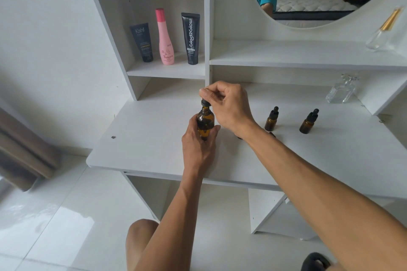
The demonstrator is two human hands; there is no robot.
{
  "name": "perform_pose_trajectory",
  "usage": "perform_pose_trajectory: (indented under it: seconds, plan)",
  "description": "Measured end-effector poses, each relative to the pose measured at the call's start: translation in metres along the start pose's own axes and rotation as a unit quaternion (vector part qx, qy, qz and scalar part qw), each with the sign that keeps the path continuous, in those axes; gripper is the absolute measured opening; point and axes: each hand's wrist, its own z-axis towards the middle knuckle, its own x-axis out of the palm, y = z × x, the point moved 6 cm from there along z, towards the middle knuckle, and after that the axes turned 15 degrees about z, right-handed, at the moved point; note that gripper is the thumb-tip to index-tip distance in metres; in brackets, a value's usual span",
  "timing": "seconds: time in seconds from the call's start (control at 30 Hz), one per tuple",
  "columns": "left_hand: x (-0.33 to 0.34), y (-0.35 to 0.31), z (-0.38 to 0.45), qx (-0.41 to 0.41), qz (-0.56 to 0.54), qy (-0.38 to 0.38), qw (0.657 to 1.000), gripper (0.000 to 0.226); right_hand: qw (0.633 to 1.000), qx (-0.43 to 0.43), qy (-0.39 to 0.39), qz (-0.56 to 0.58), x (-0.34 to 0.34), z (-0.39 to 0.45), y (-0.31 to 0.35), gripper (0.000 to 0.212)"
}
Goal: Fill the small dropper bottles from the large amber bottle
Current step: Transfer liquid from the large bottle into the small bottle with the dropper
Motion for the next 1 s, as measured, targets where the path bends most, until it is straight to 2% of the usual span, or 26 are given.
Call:
perform_pose_trajectory:
  seconds: [0.53, 1.0]
  plan:
    - [0.001, 0.002, 0.001, -0.001, 0.007, 0.000, 1.000, 0.035, 1.000, -0.007, 0.004, -0.025, 0.001, -0.002, -0.004, 0.017]
    - [0.002, 0.002, 0.001, -0.007, 0.011, -0.003, 1.000, 0.041, 0.999, -0.024, 0.007, 0.037, -0.006, 0.003, 0.023, 0.011]
